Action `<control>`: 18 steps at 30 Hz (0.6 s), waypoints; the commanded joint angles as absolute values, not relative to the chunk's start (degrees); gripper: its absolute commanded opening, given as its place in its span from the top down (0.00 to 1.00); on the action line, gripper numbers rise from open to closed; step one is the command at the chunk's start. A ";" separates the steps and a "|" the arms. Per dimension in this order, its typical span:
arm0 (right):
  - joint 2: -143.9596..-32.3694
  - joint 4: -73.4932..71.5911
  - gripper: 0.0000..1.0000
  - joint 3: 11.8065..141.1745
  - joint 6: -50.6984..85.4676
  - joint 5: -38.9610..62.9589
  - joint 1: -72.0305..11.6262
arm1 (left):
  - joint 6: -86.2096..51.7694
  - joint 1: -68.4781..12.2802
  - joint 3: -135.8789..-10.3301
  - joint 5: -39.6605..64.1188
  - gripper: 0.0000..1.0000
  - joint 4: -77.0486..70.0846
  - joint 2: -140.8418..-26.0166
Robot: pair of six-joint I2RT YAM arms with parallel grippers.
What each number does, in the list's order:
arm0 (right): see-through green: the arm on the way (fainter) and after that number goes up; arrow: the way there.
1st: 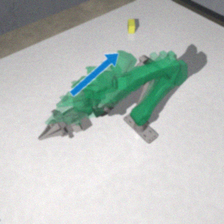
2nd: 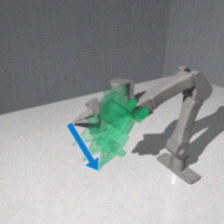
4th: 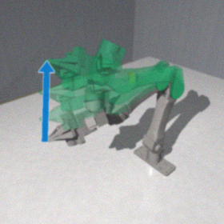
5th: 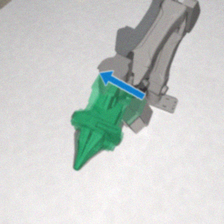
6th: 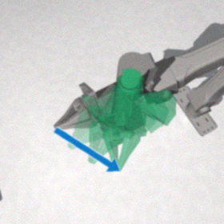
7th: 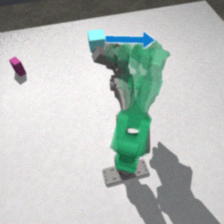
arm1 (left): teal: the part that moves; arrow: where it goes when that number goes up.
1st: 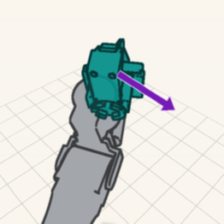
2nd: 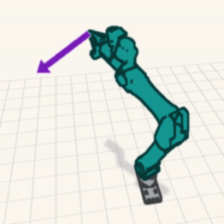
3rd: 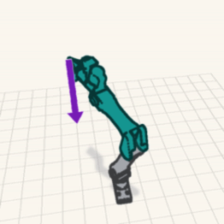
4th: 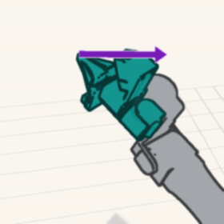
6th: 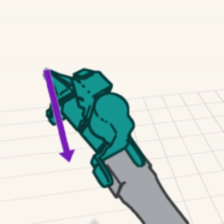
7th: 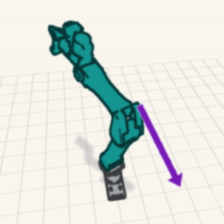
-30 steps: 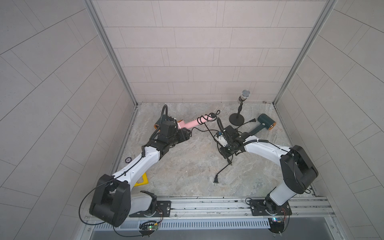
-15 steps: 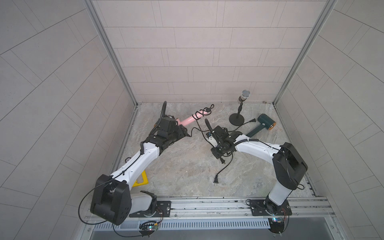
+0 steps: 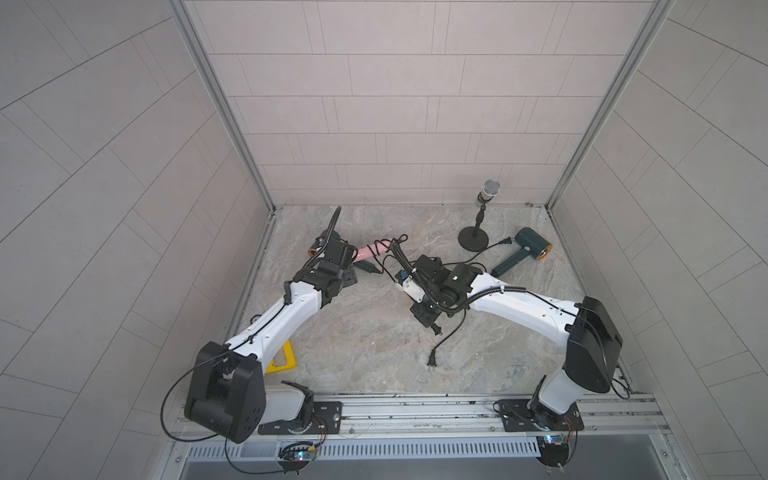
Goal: Wrap the cord around the hair dryer
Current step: Wrap the power cord around the hair dryer.
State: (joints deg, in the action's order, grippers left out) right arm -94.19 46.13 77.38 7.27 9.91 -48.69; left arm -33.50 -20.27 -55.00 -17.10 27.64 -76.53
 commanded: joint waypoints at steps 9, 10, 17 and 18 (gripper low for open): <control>-97.75 58.23 1.00 93.50 5.57 11.69 -43.47 | -21.33 -28.49 -59.02 -26.96 1.00 28.70 -78.18; -98.22 58.80 1.00 94.70 5.30 11.93 -42.87 | -20.51 -29.16 -59.13 -26.97 1.00 29.35 -78.53; -100.35 62.10 1.00 103.20 3.91 14.26 -37.88 | -14.96 -32.81 -59.98 -22.93 1.00 32.20 -80.55; -100.46 62.14 1.00 103.98 3.89 14.90 -37.28 | -14.38 -33.24 -60.16 -22.73 1.00 32.48 -80.83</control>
